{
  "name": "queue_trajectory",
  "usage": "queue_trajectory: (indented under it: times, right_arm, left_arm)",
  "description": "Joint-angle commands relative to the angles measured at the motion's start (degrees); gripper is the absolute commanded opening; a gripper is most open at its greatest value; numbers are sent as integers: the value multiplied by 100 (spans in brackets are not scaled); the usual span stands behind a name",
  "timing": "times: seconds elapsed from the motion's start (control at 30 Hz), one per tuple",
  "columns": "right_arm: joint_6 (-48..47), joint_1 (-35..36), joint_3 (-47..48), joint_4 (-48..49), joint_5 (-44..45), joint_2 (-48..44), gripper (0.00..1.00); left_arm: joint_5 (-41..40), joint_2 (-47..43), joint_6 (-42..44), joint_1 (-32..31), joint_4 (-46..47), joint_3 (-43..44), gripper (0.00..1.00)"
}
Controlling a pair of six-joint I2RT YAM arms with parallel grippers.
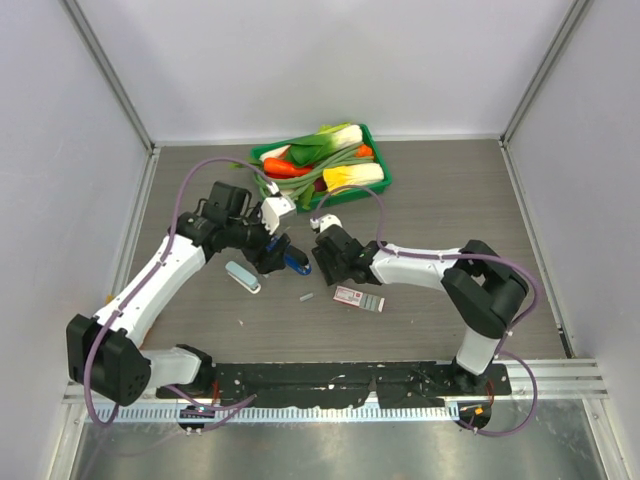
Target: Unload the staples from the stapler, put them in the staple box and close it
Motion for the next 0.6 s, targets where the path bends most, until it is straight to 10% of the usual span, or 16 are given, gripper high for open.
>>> queue_trajectory:
  times: [0.0,0.27,0.57]
  right_arm:
    - [-64,28,38,404,88,165,53]
    - [24,28,-137,535,-26,210,46]
    - [261,28,-234,492,-211,53,17]
  left_arm:
    - [145,101,-273,50,115,276,77]
    - [163,127,-299,120,97,364,79]
    - [93,145,-414,129,308,329,79]
